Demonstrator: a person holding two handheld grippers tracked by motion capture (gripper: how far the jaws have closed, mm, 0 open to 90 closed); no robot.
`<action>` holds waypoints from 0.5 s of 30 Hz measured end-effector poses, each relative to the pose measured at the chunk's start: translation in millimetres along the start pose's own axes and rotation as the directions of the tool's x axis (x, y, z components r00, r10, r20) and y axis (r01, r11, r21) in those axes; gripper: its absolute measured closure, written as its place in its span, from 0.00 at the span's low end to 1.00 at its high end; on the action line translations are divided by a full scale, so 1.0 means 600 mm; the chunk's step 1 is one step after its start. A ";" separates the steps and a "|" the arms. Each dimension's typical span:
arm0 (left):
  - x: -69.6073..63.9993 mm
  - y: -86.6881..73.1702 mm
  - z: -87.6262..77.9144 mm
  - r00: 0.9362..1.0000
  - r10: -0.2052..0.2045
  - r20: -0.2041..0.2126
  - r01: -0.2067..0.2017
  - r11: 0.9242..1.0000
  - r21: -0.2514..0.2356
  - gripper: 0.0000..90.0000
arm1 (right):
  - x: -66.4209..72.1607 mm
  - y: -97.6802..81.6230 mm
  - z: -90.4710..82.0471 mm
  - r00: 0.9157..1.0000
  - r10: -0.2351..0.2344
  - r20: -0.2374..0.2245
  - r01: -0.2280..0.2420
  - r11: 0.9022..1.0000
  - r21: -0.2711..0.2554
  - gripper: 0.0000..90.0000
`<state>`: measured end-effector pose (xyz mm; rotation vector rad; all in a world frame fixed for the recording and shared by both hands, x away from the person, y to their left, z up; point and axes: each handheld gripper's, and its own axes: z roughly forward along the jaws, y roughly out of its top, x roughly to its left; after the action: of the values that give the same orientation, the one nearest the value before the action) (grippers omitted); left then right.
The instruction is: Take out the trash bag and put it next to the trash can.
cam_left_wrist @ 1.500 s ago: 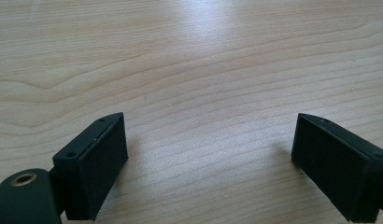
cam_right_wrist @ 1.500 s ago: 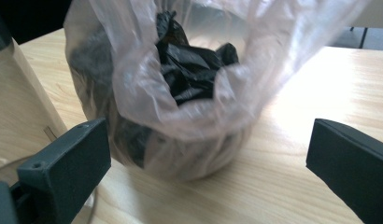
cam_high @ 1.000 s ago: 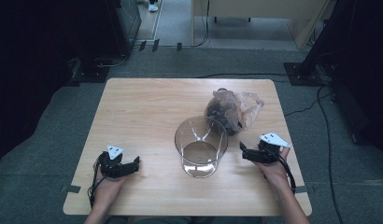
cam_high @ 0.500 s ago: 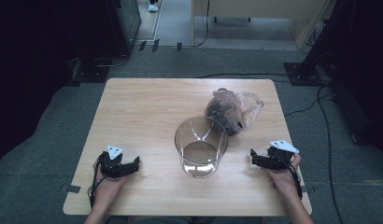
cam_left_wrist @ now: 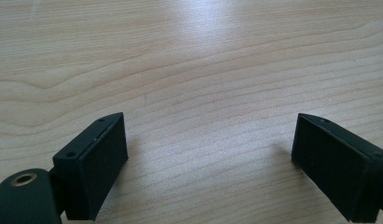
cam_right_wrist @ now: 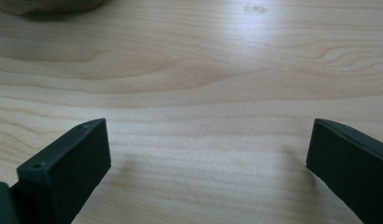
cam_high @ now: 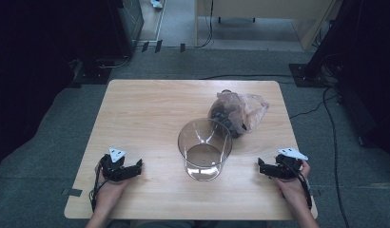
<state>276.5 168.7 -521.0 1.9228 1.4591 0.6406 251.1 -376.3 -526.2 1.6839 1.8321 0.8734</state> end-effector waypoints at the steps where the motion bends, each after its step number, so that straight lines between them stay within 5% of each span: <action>1: 0.000 0.000 0.000 1.000 0.000 0.000 0.000 1.000 0.000 0.11 | -0.001 -0.001 0.000 1.000 0.005 0.004 -0.005 1.000 0.007 0.00; 15: 0.000 0.000 0.000 1.000 0.000 0.000 0.000 1.000 0.000 0.11 | -0.020 -0.027 -0.027 0.999 -0.011 0.048 0.009 0.999 0.037 0.00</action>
<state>276.5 168.7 -521.0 1.9228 1.4590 0.6404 229.6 -390.8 -528.1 1.7022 1.8331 0.7924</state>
